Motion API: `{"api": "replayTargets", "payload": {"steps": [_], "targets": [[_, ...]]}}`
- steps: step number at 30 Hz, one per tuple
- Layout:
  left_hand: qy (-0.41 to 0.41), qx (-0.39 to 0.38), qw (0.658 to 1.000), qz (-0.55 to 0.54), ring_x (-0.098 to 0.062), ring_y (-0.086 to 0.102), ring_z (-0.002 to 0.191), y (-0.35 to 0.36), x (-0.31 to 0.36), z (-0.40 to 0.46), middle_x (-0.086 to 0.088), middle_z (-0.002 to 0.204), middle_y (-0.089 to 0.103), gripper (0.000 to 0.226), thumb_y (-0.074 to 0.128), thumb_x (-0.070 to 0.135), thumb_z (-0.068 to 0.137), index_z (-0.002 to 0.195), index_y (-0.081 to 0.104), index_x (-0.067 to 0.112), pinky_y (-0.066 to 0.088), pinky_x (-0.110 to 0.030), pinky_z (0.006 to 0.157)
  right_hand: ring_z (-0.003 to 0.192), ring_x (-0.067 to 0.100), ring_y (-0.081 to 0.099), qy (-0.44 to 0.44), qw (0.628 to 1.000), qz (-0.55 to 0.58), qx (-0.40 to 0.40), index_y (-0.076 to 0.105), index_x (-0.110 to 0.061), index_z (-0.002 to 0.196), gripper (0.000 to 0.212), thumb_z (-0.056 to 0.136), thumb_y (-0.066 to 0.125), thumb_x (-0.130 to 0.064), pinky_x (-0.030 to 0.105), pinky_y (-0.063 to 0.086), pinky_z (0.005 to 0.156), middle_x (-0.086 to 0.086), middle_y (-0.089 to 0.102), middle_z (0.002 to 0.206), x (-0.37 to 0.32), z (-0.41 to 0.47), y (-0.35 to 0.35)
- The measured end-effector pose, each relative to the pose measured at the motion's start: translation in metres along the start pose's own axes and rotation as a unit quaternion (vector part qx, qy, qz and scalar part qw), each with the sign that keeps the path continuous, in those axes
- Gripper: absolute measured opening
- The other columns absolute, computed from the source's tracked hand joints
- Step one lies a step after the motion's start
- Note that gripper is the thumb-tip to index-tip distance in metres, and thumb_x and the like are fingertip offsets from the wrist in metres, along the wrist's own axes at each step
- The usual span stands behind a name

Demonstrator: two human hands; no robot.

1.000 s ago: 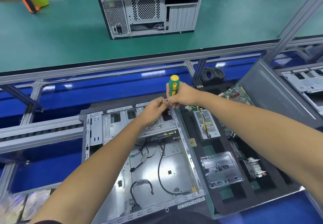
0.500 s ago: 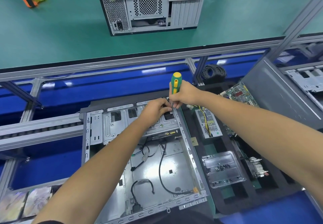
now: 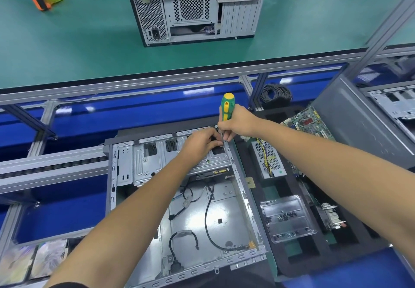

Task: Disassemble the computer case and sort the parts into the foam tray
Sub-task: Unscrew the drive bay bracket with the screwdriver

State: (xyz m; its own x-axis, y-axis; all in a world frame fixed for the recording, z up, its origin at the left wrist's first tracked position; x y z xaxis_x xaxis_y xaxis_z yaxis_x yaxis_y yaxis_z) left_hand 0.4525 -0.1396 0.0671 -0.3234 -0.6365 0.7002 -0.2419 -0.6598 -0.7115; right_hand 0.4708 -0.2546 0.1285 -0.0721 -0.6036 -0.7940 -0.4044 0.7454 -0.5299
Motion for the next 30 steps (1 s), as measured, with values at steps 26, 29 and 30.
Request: {"api": "replayTargets", "payload": {"steps": [26, 29, 30], "targets": [[0.02, -0.012, 0.999, 0.032, -0.009, 0.058, 0.077, 0.005, -0.006, -0.002, 0.011, 0.088, 0.067, 0.009, 0.067, 0.031, 0.098, 0.102, 0.065, 0.024, 0.036, -0.028, 0.062, 0.06, 0.025, 0.073, 0.019, 0.99, -0.079, 0.117, 0.049, -0.014, 0.065, 0.023, 0.075, 0.067, -0.024, 0.031, 0.054, 0.06, 0.017, 0.069, 0.061, 0.0, -0.012, -0.003], [0.021, -0.007, 0.999, 0.025, 0.0, 0.054, 0.072, 0.006, -0.007, -0.003, 0.018, 0.079, 0.062, 0.006, 0.068, 0.032, 0.098, 0.101, 0.066, 0.026, 0.038, -0.029, 0.062, 0.058, 0.024, 0.074, 0.035, 0.99, -0.034, 0.135, 0.049, -0.011, 0.073, 0.021, 0.077, 0.067, -0.022, 0.041, 0.059, 0.067, 0.015, 0.066, 0.057, 0.009, -0.013, -0.006], [0.022, -0.005, 0.999, 0.023, 0.0, 0.055, 0.073, 0.005, -0.007, -0.003, 0.019, 0.08, 0.062, 0.005, 0.067, 0.032, 0.098, 0.101, 0.066, 0.028, 0.041, -0.03, 0.063, 0.058, 0.023, 0.074, 0.044, 0.989, -0.004, 0.14, 0.05, -0.01, 0.077, 0.02, 0.078, 0.067, -0.02, 0.045, 0.061, 0.07, 0.016, 0.065, 0.06, 0.013, -0.013, -0.007]]}}
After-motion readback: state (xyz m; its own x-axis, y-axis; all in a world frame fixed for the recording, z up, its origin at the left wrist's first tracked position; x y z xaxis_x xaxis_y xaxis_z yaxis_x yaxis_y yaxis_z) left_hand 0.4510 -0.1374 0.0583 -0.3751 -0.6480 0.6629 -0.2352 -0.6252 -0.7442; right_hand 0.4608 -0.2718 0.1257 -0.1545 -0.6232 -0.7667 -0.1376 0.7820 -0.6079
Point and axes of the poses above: each hand's wrist, its own z-axis towards the middle knuckle, its own y-axis out of the palm, x = y × z, the point moved 9 cm from there along z, towards the middle knuckle
